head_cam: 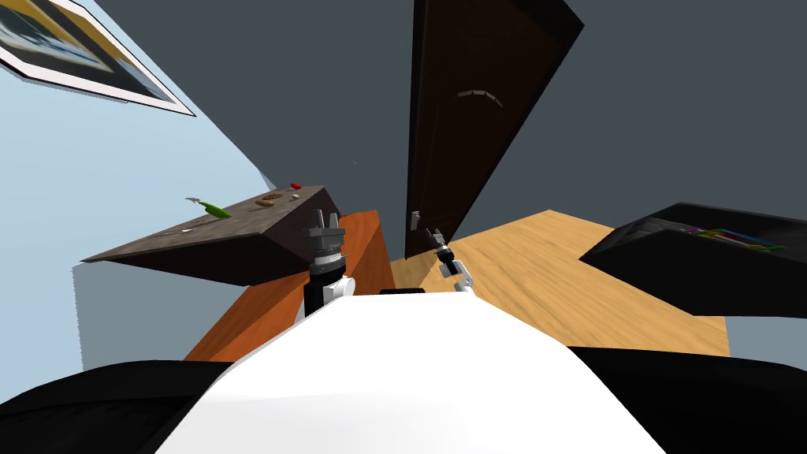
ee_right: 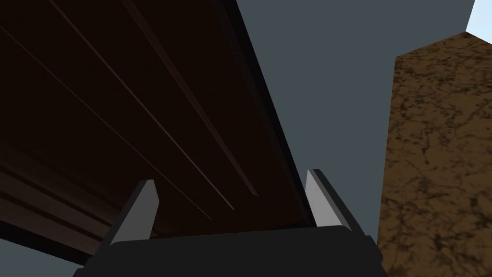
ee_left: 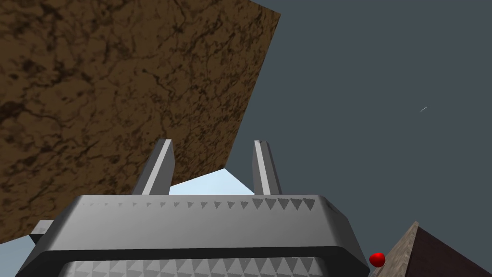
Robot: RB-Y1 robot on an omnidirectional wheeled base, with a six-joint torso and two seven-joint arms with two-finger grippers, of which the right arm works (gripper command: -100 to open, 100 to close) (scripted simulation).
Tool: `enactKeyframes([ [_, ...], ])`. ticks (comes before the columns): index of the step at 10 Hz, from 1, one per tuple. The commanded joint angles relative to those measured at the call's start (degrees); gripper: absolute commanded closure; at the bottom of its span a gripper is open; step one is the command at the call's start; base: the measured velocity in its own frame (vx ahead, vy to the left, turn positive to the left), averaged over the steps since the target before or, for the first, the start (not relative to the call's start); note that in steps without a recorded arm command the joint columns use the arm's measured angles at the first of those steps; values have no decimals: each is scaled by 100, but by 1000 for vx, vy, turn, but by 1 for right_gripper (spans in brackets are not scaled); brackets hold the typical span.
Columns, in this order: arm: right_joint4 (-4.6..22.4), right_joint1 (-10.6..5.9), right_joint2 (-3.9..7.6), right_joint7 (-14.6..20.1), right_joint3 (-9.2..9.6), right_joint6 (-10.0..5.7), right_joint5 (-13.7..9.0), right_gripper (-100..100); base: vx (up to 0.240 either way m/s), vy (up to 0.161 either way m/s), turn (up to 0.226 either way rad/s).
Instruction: Pull the door open
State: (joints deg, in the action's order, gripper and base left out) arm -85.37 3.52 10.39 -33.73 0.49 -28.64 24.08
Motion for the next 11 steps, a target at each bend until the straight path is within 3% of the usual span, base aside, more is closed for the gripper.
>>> enactKeyframes([
  [1,218,-84,54,-112,8,1,87,-100,54,3,3],
  [3,400,-168,92,-212,15,7,161,-100,60,5,5],
  [11,1566,-702,327,-851,58,43,637,-100,90,-1,6],
])
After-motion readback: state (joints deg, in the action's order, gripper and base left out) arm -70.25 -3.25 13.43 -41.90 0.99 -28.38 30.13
